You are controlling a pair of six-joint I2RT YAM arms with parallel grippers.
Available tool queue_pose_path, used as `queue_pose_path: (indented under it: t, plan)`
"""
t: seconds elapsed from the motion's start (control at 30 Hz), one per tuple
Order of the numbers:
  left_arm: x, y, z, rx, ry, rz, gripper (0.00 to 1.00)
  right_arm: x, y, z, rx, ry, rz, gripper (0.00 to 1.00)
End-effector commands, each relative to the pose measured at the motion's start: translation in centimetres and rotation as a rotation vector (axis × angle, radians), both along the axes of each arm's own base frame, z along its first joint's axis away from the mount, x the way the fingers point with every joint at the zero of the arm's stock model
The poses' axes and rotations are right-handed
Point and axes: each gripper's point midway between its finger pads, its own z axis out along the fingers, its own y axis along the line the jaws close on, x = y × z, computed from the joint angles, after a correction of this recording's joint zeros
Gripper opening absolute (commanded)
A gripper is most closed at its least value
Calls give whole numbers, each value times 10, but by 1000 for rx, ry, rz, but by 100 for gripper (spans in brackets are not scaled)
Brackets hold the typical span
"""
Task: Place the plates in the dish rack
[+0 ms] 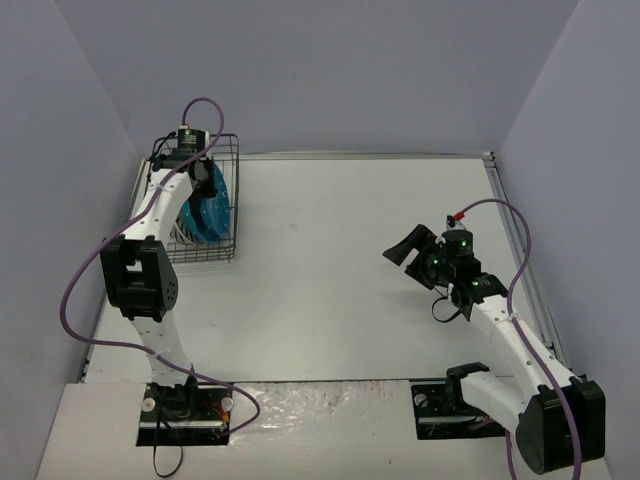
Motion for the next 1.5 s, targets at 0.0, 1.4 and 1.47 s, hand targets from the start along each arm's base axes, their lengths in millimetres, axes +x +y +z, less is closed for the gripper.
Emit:
queue_pose_path:
  t: [0.0, 1.4, 1.47]
  plan:
    - [24, -1, 58, -19, -197, 21, 0, 6, 4, 15, 20, -69, 10, 77]
    - [9, 23, 49, 138, -93, 111, 0, 3, 5, 18, 37, -82, 17, 78]
    - [8, 26, 50, 147, -92, 123, 0, 3, 5, 19, 38, -84, 18, 78]
